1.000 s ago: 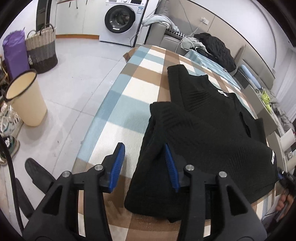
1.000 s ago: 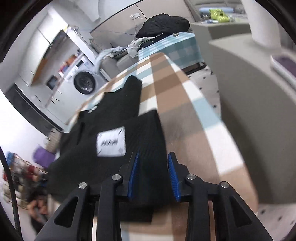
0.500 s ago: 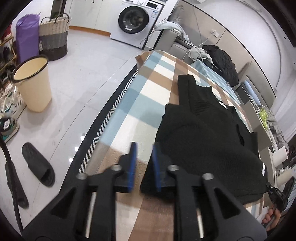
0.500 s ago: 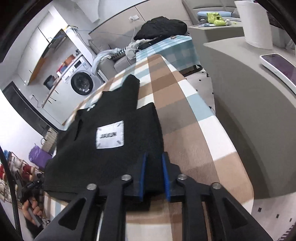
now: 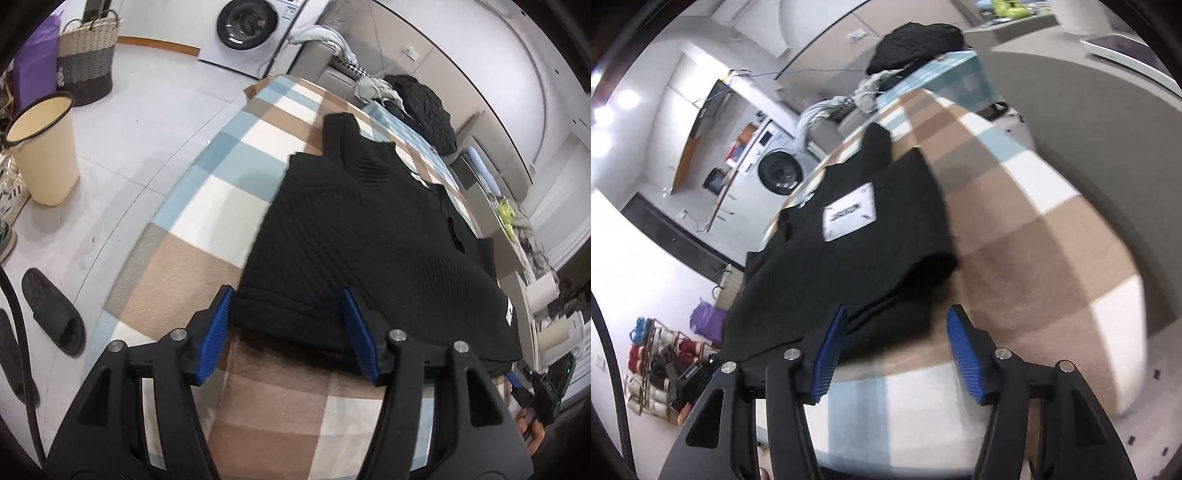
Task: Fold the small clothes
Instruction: 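Grasp the folded sweater edge with both grippers and lift it toward the collar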
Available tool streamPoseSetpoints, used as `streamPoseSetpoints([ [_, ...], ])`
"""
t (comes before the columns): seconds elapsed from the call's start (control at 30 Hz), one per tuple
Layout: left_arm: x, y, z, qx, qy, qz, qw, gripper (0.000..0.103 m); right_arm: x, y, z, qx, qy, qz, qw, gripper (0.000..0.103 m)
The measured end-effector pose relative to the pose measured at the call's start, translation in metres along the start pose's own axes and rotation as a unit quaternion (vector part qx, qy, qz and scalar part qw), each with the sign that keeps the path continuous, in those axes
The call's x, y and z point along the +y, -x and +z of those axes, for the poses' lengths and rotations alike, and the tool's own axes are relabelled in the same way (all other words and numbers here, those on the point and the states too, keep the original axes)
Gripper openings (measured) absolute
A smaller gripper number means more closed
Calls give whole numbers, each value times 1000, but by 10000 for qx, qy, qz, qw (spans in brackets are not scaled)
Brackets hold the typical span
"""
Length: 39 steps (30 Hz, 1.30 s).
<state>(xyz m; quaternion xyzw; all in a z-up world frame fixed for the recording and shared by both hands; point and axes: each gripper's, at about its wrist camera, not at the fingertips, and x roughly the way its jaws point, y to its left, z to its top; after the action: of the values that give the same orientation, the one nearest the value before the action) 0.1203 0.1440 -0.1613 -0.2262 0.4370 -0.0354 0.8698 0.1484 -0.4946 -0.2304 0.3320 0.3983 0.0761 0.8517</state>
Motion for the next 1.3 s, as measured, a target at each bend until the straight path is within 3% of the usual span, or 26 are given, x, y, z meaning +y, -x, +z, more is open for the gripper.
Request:
streamPoseSetpoints([
  [0.17, -13, -8, -2, -82, -127, 21, 9999, 55, 18, -20, 6, -143, 491, -307, 9982, 57],
  [0.2, -15, -9, -2, -105, -160, 52, 9998, 49, 22, -23, 8, -174, 563, -401, 9975, 56],
  [0.23, -17, -11, -2, -114, -221, 64, 9997, 32, 25, -27, 9, -190, 638, -427, 9969, 51],
  [0.27, -20, -14, -2, -103, -278, 85, 9995, 26, 26, -30, 10, -195, 698, -428, 9964, 39],
  [0.33, -25, -15, -2, -119, -377, 150, 9991, 18, 30, -35, 11, -203, 855, -615, 9942, 28],
  [0.43, -30, -14, -4, -84, -596, 188, 9980, 16, 31, -31, 8, -178, 1055, -648, 9921, 20],
  [0.53, -27, -9, -8, -18, -598, 102, 9982, 15, 27, -26, 4, -137, 1020, -616, 9928, 19],
  [0.77, -18, 9, -24, 72, -497, -19, 9987, 19, 16, -6, -6, -3, 800, -545, 9953, 20],
  [0.8, -15, 10, -25, 54, -439, -38, 9990, 27, 16, -6, -5, 30, 798, -534, 9954, 21],
  [0.83, -13, 11, -24, 113, -434, -43, 9990, 39, 15, -5, -3, 49, 781, -510, 9956, 28],
  [0.87, -11, 12, -25, 157, -418, -35, 9990, 46, 15, -5, -1, 82, 753, -500, 9959, 41],
  [0.9, -8, 15, -25, 157, -376, -57, 9992, 54, 14, -4, 1, 100, 726, -505, 9960, 46],
  [1.0, 0, 21, -26, 185, -302, -169, 9992, 64, 11, 3, 4, -55, 663, -358, 9971, 49],
  [1.23, 0, 19, -22, -120, 17, -274, 9996, 64, 5, 6, 12, -312, 274, 34, 9991, 51],
  [1.3, -4, 24, -18, -354, 56, -353, 9987, 55, 10, 10, 13, -439, 292, 98, 9986, 51],
])
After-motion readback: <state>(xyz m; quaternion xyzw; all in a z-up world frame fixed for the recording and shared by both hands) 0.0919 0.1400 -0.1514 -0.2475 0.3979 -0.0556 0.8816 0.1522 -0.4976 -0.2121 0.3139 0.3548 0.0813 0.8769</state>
